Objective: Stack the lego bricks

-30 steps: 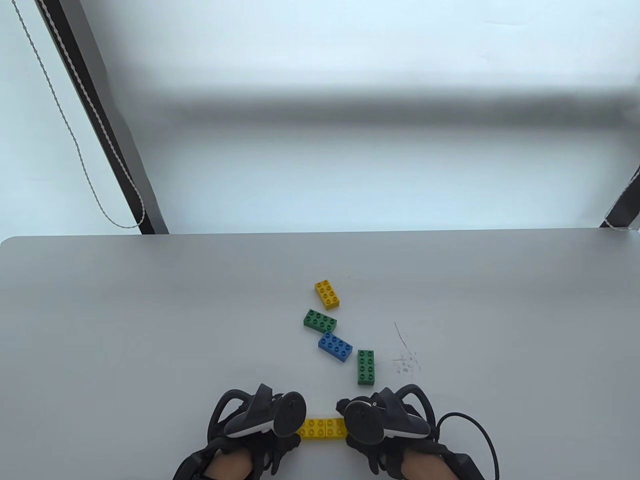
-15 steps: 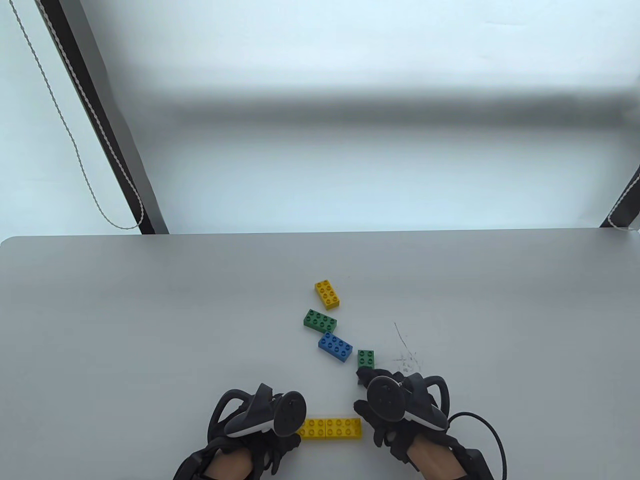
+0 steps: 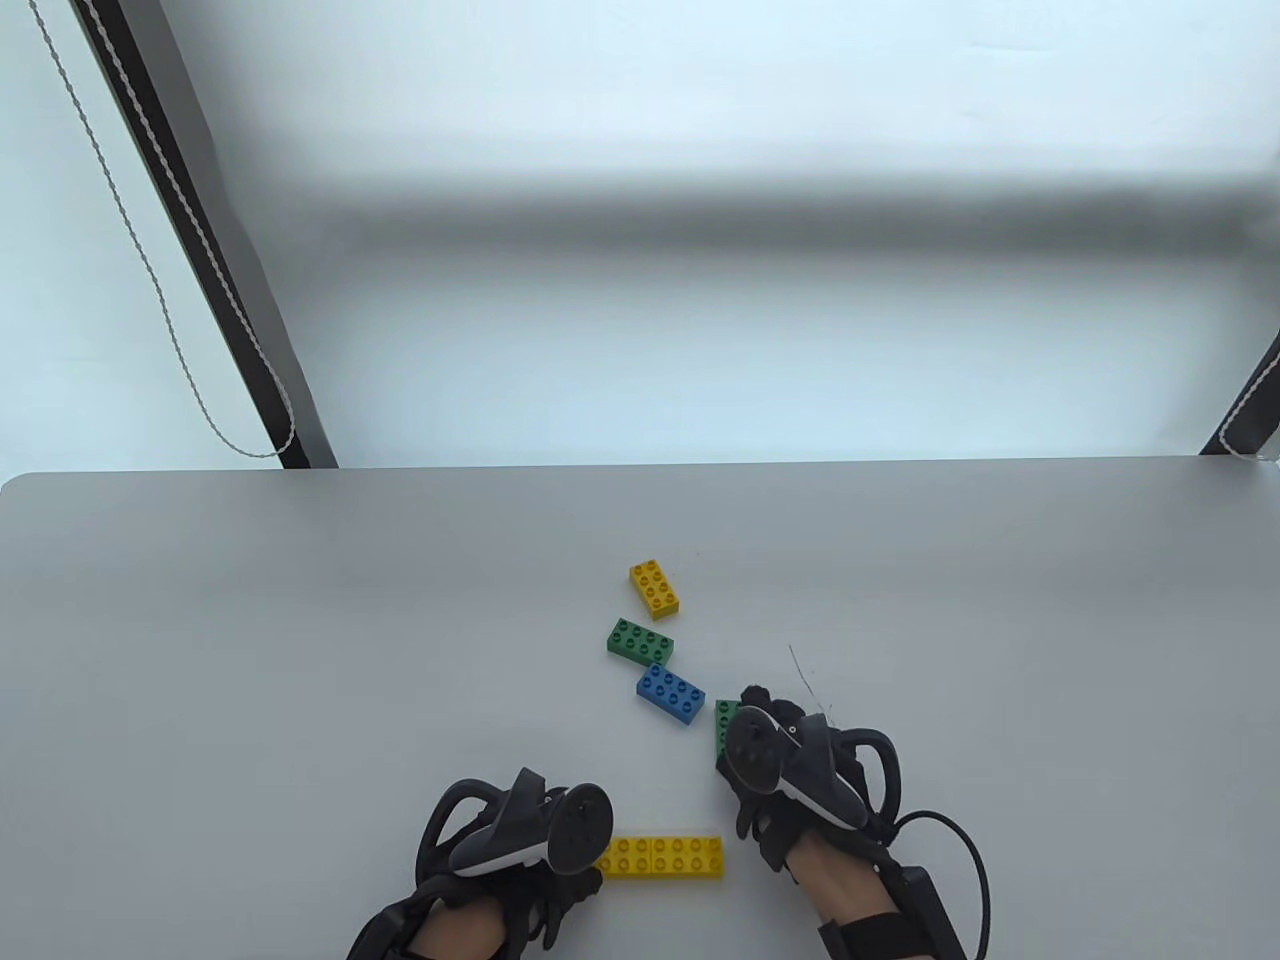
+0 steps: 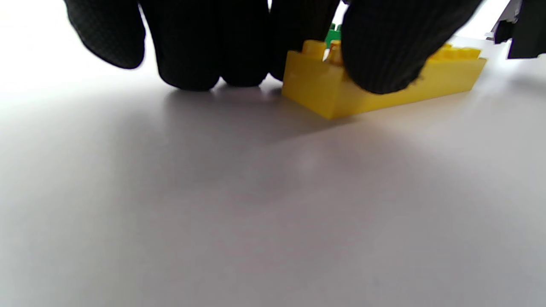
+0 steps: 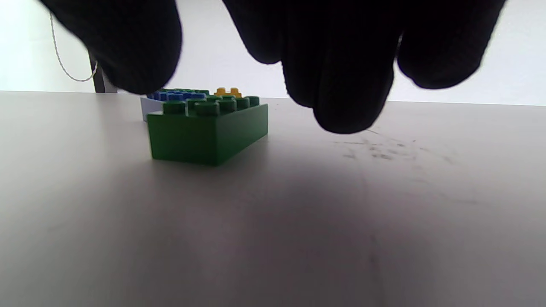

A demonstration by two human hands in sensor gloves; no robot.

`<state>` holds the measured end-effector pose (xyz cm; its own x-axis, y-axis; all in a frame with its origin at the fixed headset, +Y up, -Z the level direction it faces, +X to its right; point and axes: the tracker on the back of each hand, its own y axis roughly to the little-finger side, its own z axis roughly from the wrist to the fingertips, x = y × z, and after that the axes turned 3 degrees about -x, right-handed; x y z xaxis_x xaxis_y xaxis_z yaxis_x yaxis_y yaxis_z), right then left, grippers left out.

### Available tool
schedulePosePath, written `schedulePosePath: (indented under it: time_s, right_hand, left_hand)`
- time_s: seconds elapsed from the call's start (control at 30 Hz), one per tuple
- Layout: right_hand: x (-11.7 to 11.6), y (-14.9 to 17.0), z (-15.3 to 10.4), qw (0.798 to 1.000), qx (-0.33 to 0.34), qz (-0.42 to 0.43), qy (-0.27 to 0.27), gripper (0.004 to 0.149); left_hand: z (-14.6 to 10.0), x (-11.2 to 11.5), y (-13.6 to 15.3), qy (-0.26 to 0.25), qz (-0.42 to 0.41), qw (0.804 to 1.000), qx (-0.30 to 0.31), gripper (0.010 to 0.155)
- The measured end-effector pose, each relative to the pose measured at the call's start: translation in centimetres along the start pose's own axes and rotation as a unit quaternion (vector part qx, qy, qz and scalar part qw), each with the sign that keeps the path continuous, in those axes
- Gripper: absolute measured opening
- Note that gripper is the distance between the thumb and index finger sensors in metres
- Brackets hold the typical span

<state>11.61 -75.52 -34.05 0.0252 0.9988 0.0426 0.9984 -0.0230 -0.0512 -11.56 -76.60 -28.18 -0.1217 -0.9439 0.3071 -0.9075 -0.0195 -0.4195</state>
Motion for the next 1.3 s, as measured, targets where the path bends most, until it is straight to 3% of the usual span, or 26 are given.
schedulePosePath:
  time_s: [0.23, 0.5, 0.8, 1.3]
  right_hand:
    - [-0.4, -0.7, 1.9, 0.998, -0.055, -0.009, -0.038, 0.079]
    - [-1.0, -2.6, 2.7, 0.995, -0.074, -0.026, -0.068, 0.077]
    - [-1.2, -3.8, 2.7, 0.993, -0.08, -0.07, -0.045, 0.076]
    - [-1.2, -3.5, 2.7, 0.995, -0.065, -0.063, -0.032, 0.07]
  left_hand:
    - [0.0, 0.0, 0.0, 0.0, 0.0, 1.0, 0.0, 0.064]
    - [0.0, 0.0, 0.0, 0.0, 0.0, 1.0, 0.0, 0.064]
    - [0.0, 0.0, 0.0, 0.0, 0.0, 1.0, 0.0, 0.064]
    - [0.0, 0.0, 0.0, 0.0, 0.0, 1.0, 0.0, 0.064]
